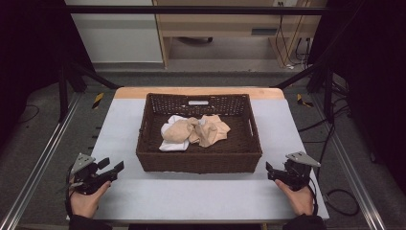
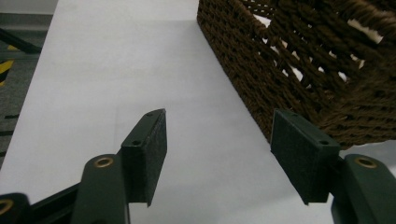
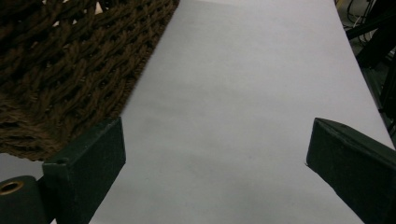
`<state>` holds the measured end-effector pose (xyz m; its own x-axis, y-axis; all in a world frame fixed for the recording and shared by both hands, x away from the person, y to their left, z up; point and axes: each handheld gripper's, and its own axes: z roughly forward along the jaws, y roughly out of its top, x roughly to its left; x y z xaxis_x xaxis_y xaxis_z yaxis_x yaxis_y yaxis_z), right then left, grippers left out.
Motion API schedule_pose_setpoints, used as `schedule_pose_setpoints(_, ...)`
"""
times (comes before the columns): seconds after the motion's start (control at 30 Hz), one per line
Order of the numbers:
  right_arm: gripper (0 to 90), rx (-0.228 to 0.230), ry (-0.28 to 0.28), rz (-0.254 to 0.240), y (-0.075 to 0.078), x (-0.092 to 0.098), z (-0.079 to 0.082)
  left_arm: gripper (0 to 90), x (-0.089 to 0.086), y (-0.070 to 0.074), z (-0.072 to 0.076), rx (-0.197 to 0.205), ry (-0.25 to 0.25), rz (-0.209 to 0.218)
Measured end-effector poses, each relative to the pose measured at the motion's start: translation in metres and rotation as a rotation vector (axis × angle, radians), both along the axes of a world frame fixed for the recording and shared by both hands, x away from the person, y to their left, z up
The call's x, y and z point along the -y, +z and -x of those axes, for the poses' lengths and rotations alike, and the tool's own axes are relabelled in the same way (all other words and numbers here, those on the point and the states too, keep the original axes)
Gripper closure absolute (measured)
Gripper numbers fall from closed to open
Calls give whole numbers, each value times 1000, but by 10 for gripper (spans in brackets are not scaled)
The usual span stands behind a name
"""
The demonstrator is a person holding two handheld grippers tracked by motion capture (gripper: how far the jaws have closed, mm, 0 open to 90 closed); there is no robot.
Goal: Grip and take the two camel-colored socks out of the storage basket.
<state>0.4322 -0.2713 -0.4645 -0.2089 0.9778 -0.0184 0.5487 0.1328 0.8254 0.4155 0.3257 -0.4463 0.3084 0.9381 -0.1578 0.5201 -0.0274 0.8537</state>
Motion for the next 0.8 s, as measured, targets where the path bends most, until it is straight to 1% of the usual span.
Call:
schedule_pose_setpoints(0.1, 49, 2, -18, -2, 0, 4, 0, 376, 0, 3, 0, 1, 1, 1)
schedule_pose_setpoints(0.13, 49, 1, -22, 0, 0, 5, 0, 378, 2, 6, 0, 8, 2, -1)
schedule_pose_setpoints(0.23, 49, -3, -32, -3, 0, 8, -1, 387, 3, 9, 0, 15, -3, 2)
schedule_pose_setpoints(0.27, 49, -1, -35, -4, 0, 8, -1, 393, 4, 12, -1, 26, -3, 1)
schedule_pose_setpoints(0.37, 51, 4, -34, 5, 0, 9, -1, 397, 5, 16, -1, 33, -7, 2)
schedule_pose_setpoints(0.4, 51, 3, -41, 4, 1, 10, 0, 401, 6, 20, -1, 49, -12, 6)
schedule_pose_setpoints(0.43, 51, 5, -40, 4, 1, 10, 0, 401, 6, 20, -1, 49, -12, 6)
schedule_pose_setpoints(0.47, 50, 5, -44, 15, 1, 11, 0, 401, 7, 23, -1, 53, -14, 10)
schedule_pose_setpoints(0.53, 50, 4, -50, 21, 1, 12, 2, 401, 9, 31, -2, 73, -10, 14)
schedule_pose_setpoints(0.57, 50, 4, -50, 21, 1, 12, 2, 402, 9, 31, -2, 73, -10, 14)
schedule_pose_setpoints(0.6, 51, 2, -50, 20, 1, 13, 3, 402, 12, 36, -4, 84, -17, 21)
schedule_pose_setpoints(0.63, 51, 2, -50, 20, 1, 13, 3, 401, 12, 36, -4, 84, -17, 21)
schedule_pose_setpoints(0.73, 50, 10, -57, 15, 1, 15, 5, 402, 17, 45, -8, 102, -29, 24)
schedule_pose_setpoints(0.8, 50, 7, -58, 14, 1, 16, 5, 402, 20, 50, -10, 109, -33, 25)
